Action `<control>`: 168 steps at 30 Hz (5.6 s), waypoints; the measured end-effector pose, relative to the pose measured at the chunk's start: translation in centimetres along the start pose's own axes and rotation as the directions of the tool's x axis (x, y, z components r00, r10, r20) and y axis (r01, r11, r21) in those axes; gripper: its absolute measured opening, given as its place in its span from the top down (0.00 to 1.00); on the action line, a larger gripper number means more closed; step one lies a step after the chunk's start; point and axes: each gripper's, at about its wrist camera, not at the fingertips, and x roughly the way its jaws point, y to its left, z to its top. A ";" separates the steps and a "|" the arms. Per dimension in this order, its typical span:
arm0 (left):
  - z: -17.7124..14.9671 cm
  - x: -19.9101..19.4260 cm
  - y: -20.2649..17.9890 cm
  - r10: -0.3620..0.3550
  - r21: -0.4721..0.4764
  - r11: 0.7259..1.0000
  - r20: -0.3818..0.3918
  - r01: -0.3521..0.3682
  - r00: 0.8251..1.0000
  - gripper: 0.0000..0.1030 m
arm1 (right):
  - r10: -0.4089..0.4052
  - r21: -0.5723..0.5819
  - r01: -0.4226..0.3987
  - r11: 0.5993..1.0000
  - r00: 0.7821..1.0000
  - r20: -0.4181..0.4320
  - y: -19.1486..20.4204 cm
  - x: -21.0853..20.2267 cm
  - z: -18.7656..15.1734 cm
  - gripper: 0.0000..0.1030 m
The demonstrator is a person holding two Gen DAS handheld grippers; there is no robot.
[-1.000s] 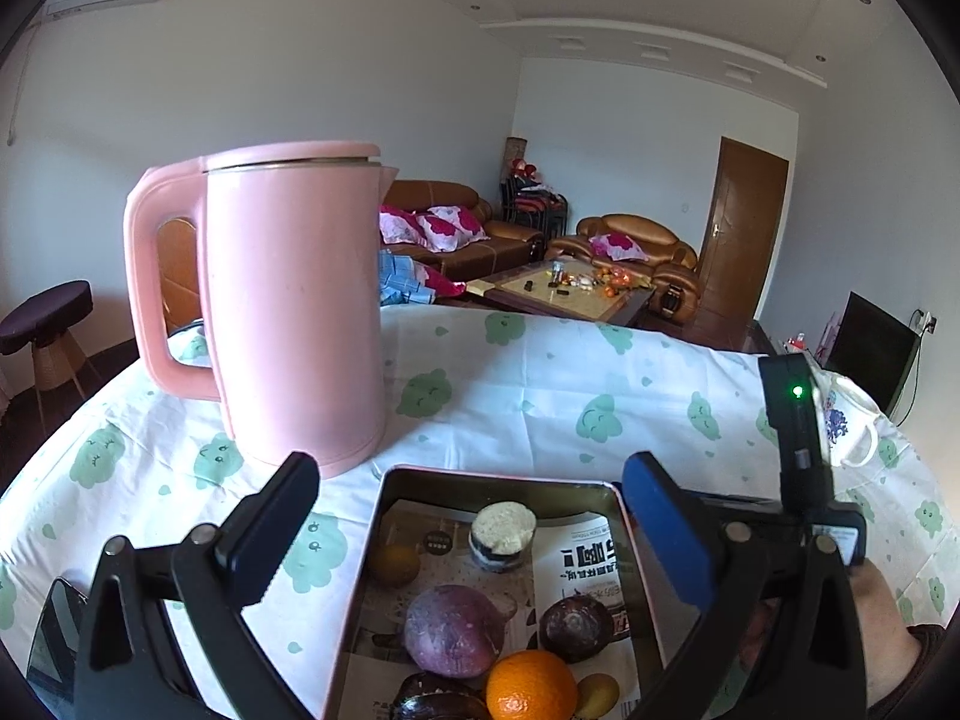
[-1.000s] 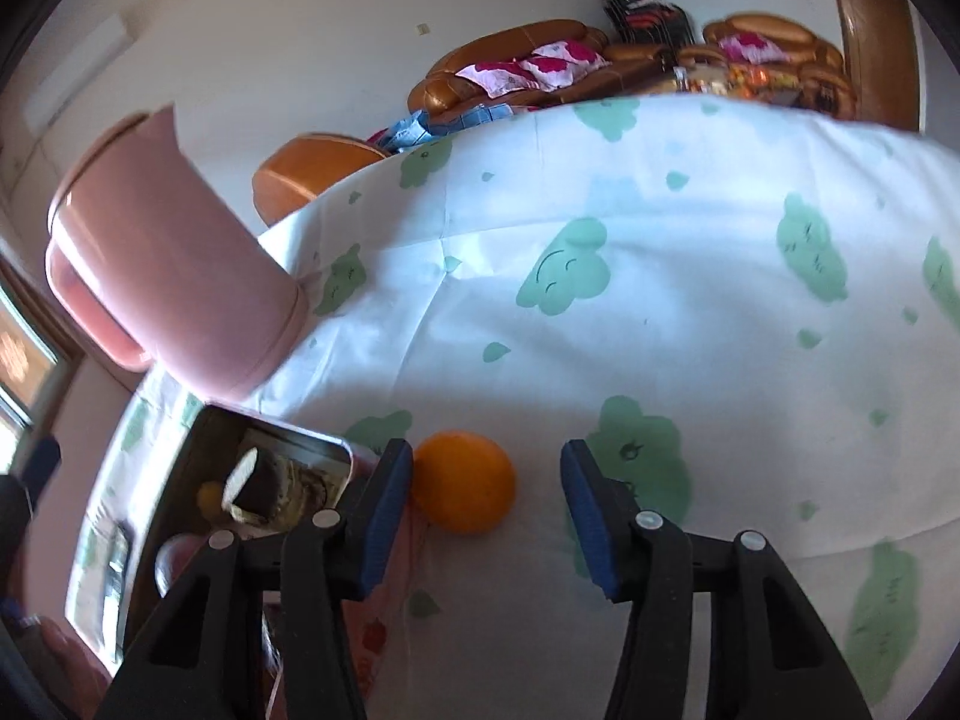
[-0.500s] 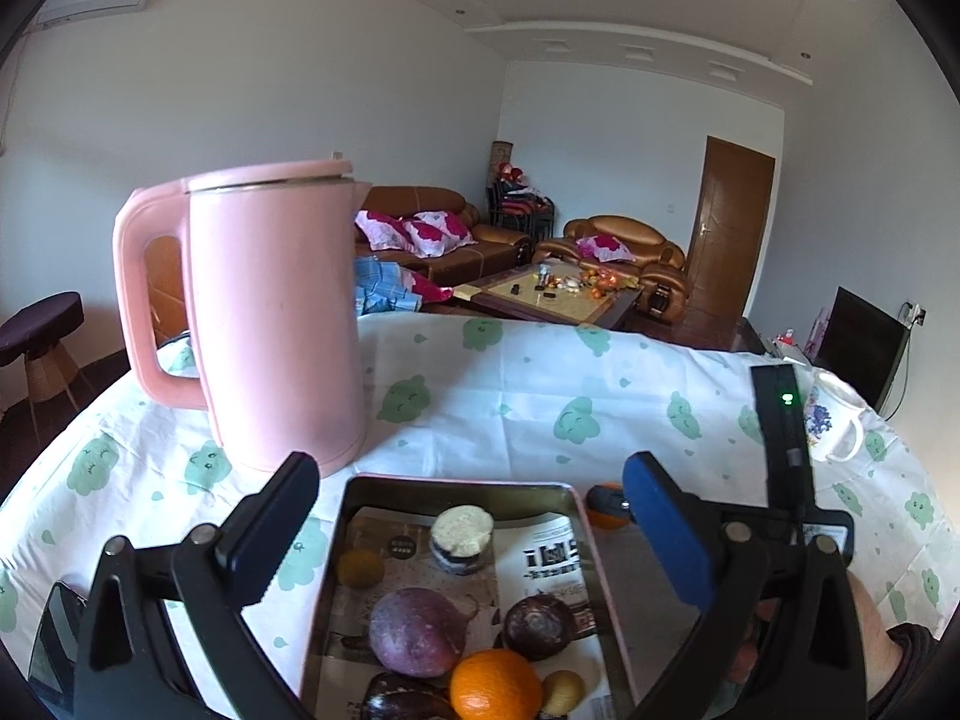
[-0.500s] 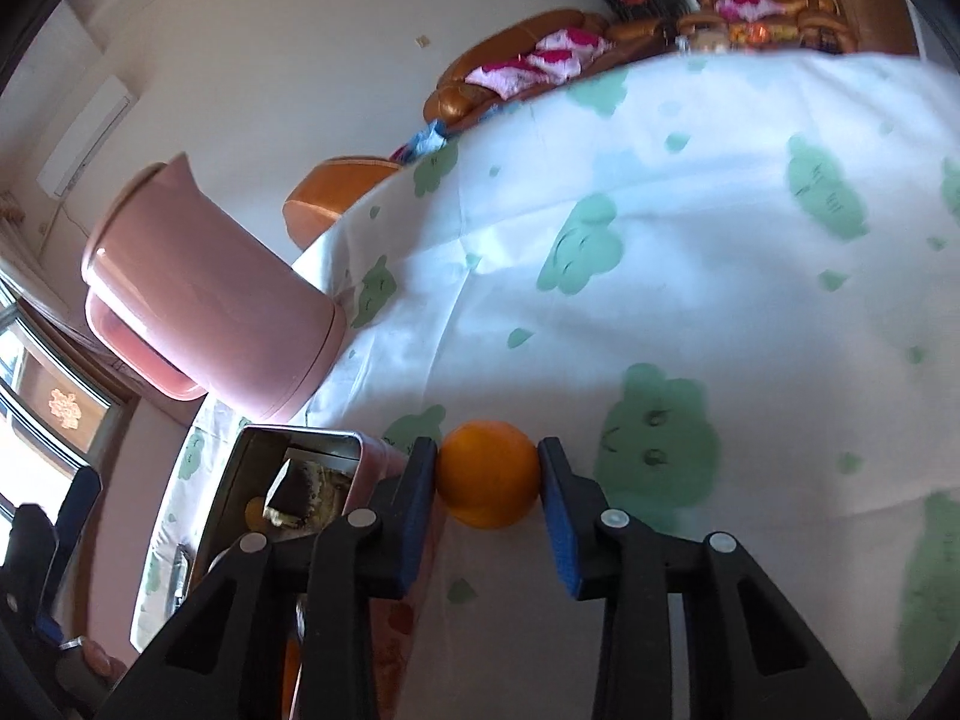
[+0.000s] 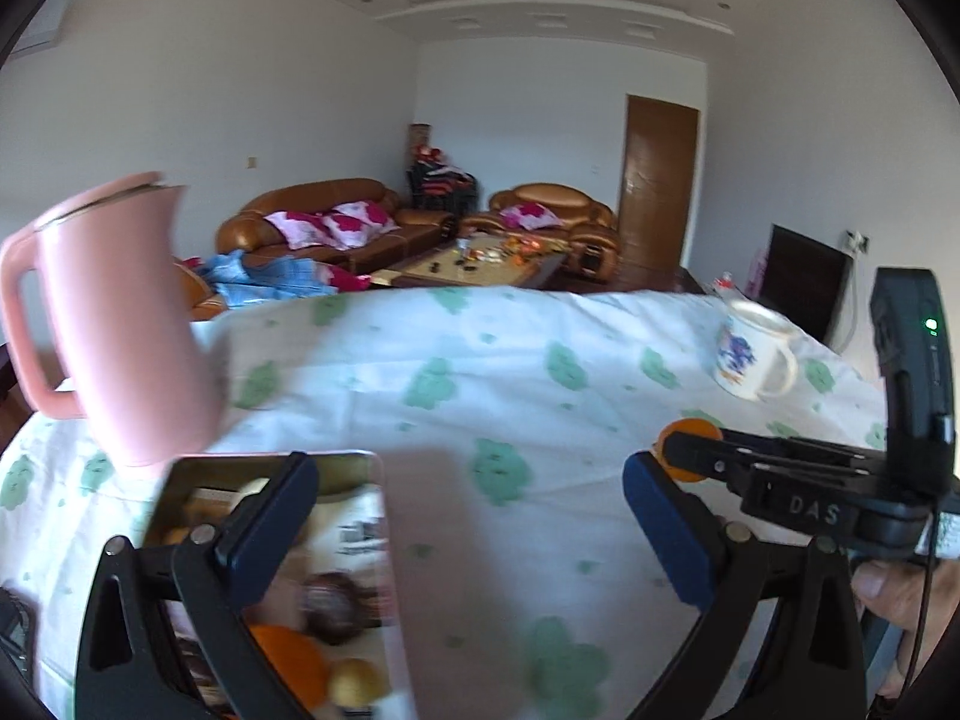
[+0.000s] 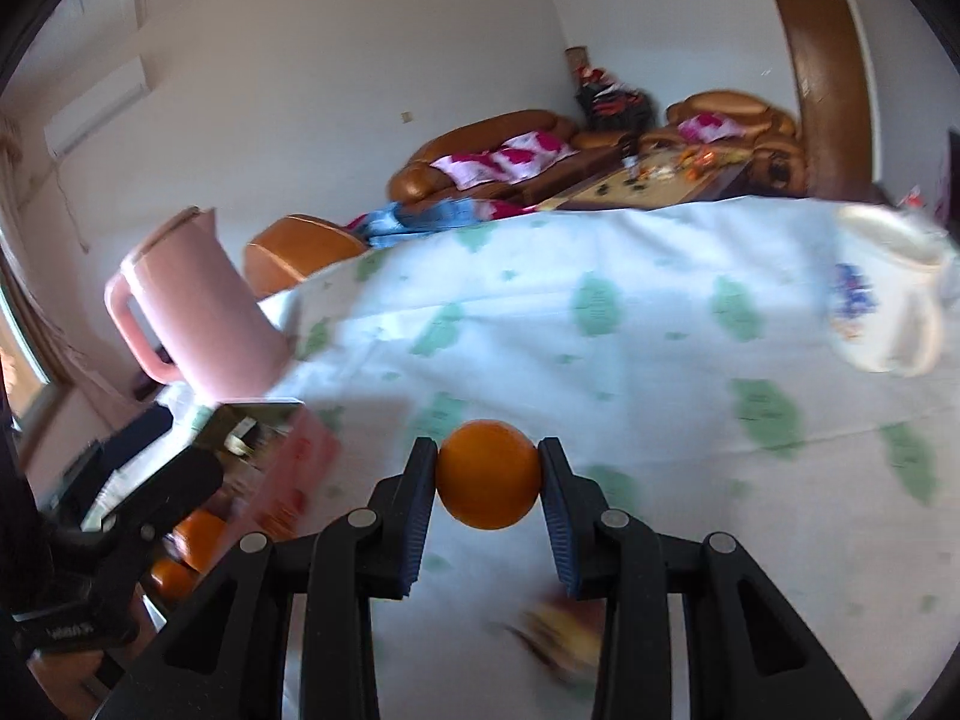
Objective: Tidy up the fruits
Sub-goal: 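Grasp the cake roll with the left gripper while the right lifts the small orange, then lift the cake roll with the left gripper while the right holds the small orange, then carry the cake roll over the tin with the left gripper while the right carries the orange there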
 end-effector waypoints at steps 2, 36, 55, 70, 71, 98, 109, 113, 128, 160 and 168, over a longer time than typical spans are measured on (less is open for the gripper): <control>-0.3 0.8 -1.6 -0.027 0.014 1.000 -0.021 0.027 0.999 0.00 | -0.031 0.002 0.031 1.000 0.999 0.009 -1.4 -1.2 -0.7 0.65; -4.0 8.1 -12.0 -0.261 0.114 0.941 -0.355 0.319 0.898 0.63 | -0.244 -0.032 0.246 0.969 0.968 0.057 -7.2 -3.7 -3.3 0.65; -3.3 6.4 -10.3 -0.238 0.064 0.964 -0.239 0.259 0.941 0.64 | -0.183 -0.036 0.187 0.982 0.980 0.082 -7.2 -4.3 -3.4 0.65; -3.1 5.1 -10.0 -0.215 0.082 0.970 -0.163 0.231 0.963 0.64 | -0.161 -0.044 0.167 0.985 0.980 0.119 -6.9 -5.0 -3.6 0.65; -3.0 5.0 -10.0 -0.214 0.083 0.970 -0.157 0.229 0.964 0.64 | -0.160 -0.046 0.166 0.985 0.979 0.124 -6.8 -5.1 -3.6 0.65; -3.0 2.9 -10.1 -0.184 0.114 0.976 -0.046 0.188 0.982 0.64 | -0.122 -0.103 0.147 0.984 0.969 0.215 -5.7 -6.8 -4.0 0.65; -3.0 2.3 -9.9 -0.175 0.115 0.978 -0.011 0.175 0.985 0.64 | -0.110 -0.132 0.146 0.980 0.962 0.252 -5.0 -7.5 -4.2 0.65; -3.0 1.8 -9.9 -0.168 0.117 0.979 0.011 0.166 0.986 0.64 | -0.104 -0.140 0.146 0.979 0.958 0.268 -4.9 -7.7 -4.3 0.65; -3.3 0.6 -8.7 -0.151 0.089 0.985 0.032 0.148 0.988 0.64 | -0.094 -0.173 0.150 0.973 0.951 0.294 -3.6 -8.1 -4.7 0.65; -3.9 -2.8 -1.1 -0.044 0.013 0.999 0.061 0.043 0.997 0.64 | 0.063 -0.312 0.018 0.950 0.967 0.246 5.3 -6.2 -4.8 0.65; -3.9 -3.9 0.8 0.001 -0.001 1.000 0.067 -0.001 0.998 0.64 | 0.100 -0.345 -0.013 0.939 0.967 0.236 7.4 -5.8 -4.8 0.65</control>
